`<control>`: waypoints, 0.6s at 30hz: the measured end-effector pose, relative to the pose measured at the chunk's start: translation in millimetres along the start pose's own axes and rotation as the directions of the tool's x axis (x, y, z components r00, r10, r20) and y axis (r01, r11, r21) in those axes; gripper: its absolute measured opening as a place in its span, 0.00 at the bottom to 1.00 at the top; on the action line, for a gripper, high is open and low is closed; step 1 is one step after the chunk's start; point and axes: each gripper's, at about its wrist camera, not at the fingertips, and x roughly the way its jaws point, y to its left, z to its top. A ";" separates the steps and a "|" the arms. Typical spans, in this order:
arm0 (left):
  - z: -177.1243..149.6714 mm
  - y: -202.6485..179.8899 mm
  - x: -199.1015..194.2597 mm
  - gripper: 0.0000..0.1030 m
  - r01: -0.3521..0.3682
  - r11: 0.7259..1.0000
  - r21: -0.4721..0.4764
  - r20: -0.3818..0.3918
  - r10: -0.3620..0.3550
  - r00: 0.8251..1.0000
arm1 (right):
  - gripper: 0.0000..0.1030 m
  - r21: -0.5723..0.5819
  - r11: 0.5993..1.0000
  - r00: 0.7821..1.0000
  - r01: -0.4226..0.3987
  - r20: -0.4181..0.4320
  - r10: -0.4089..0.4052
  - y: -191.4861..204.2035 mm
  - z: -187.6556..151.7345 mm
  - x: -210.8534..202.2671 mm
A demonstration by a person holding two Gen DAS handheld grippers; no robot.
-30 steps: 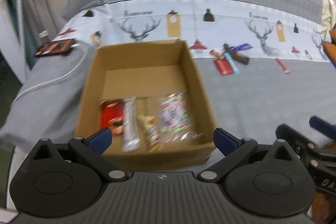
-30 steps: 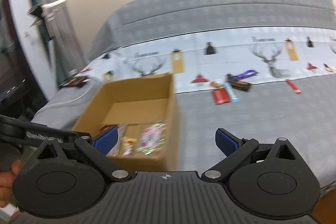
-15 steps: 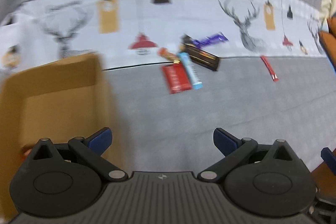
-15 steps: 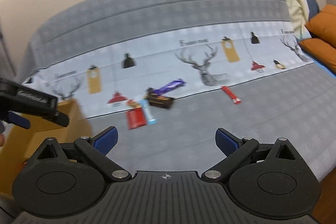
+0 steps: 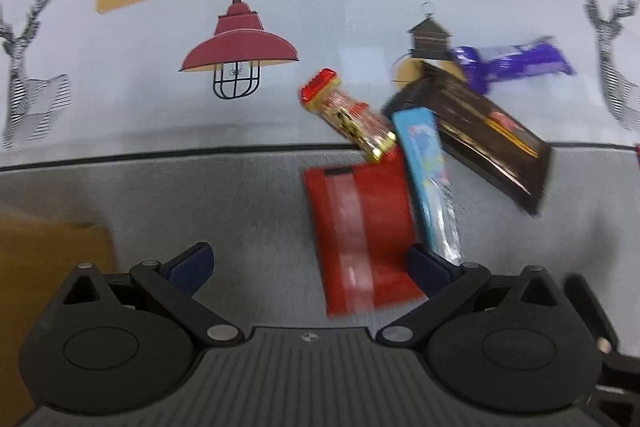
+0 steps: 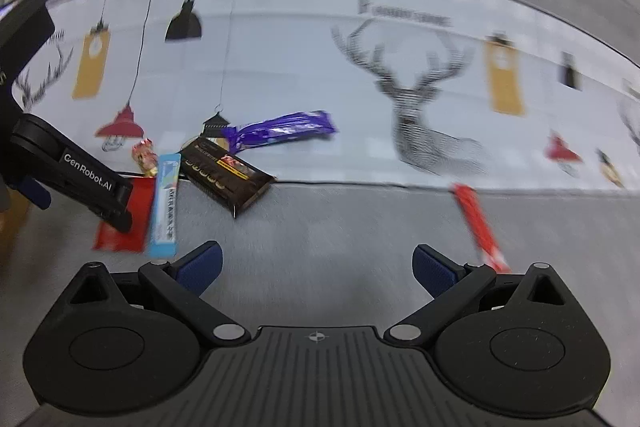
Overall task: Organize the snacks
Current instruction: 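Move both tools toward the remaining snacks on the bed, then grasp the red wrapper with the left gripper while the right grasps the dark chocolate bar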
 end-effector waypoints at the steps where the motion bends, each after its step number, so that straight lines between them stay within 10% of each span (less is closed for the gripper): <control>1: 3.7 2.5 4.4 1.00 0.031 1.000 -0.004 0.001 -0.031 1.000 | 0.98 -0.033 0.999 1.000 -0.019 -0.002 0.019 4.1 4.5 15.4; 15: 23.1 29.0 13.1 1.00 0.047 0.998 -0.039 -0.012 -0.047 0.999 | 1.00 -0.231 0.958 0.986 -0.169 -0.028 0.167 44.1 47.2 117.4; 18: 27.0 29.2 6.1 0.74 0.039 0.999 -0.022 0.046 -0.038 0.998 | 0.92 -0.201 0.957 0.978 -0.208 -0.038 0.204 40.6 50.8 122.4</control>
